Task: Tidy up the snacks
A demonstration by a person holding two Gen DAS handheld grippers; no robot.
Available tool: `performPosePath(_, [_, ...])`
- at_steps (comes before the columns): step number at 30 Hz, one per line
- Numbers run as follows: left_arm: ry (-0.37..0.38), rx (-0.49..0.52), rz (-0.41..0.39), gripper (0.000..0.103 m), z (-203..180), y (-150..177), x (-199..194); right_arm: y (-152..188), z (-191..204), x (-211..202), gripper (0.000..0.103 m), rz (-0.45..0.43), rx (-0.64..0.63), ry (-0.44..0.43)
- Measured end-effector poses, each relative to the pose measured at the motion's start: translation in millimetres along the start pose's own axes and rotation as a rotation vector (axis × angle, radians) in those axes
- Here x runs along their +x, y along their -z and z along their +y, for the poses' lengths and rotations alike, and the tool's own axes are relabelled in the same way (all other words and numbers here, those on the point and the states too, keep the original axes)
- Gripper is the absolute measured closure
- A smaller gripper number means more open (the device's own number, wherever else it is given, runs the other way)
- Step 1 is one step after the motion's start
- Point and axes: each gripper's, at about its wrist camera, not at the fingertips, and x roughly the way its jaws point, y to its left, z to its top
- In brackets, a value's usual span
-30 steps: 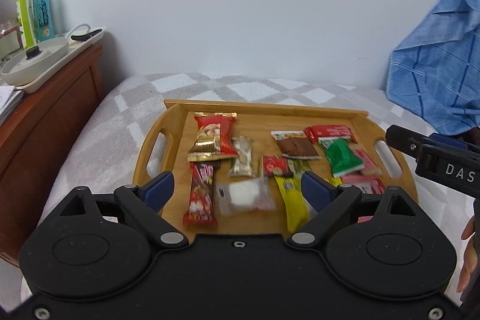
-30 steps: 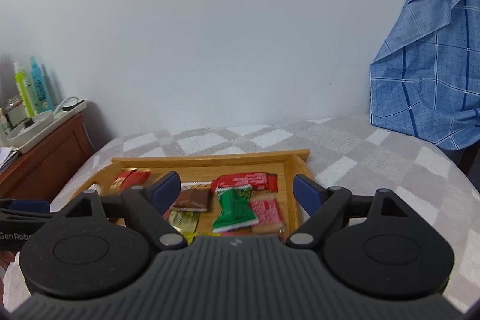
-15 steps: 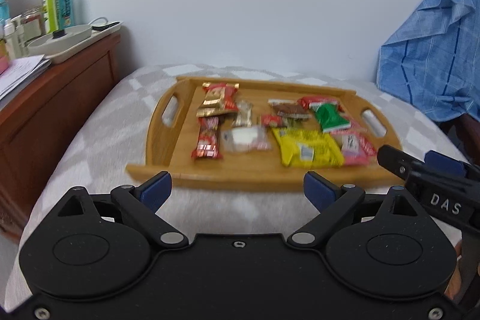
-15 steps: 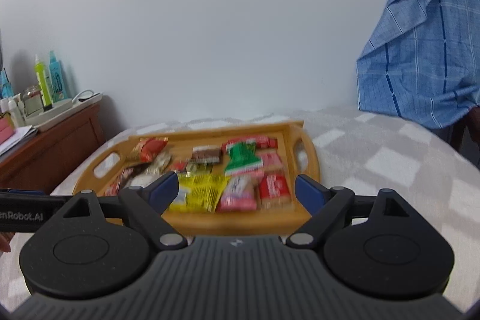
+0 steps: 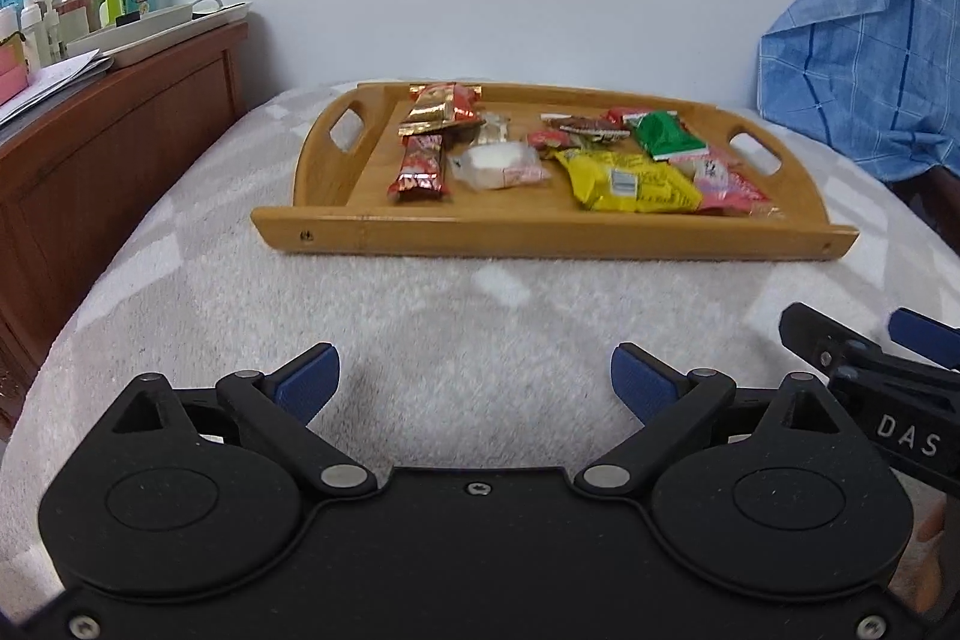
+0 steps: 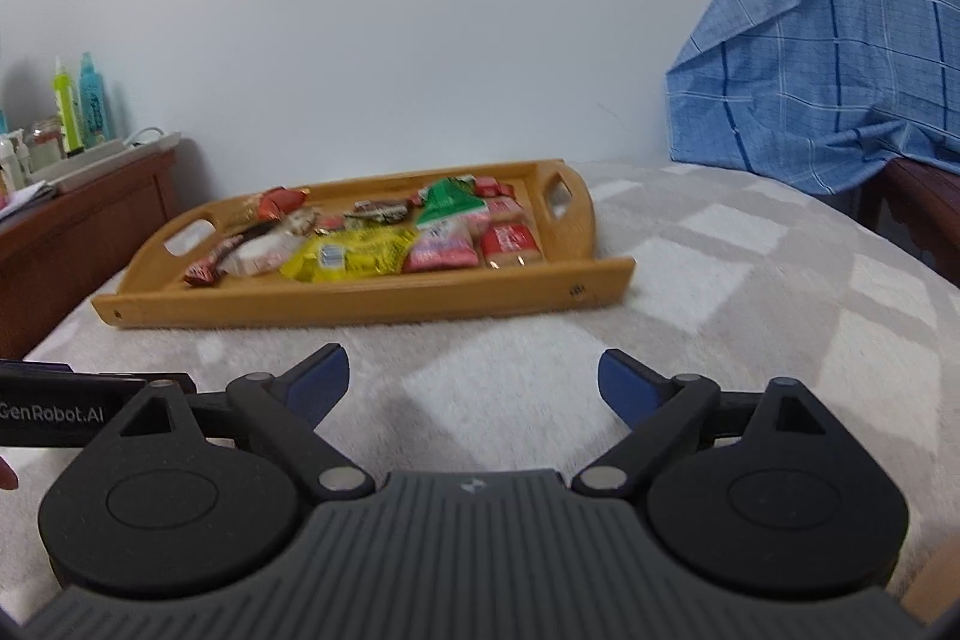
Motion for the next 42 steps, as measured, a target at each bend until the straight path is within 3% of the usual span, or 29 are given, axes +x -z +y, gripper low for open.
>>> performPosePath(11, [-0.003,-0.003,-0.014,0.0,4,18,12,19,2,5,0.0,0.033,-0.026,0.055])
performPosePath(42, [-0.024,-0.025,-0.064,0.0,3,26,13,20,6,11,0.0,0.064,-0.055,0.046])
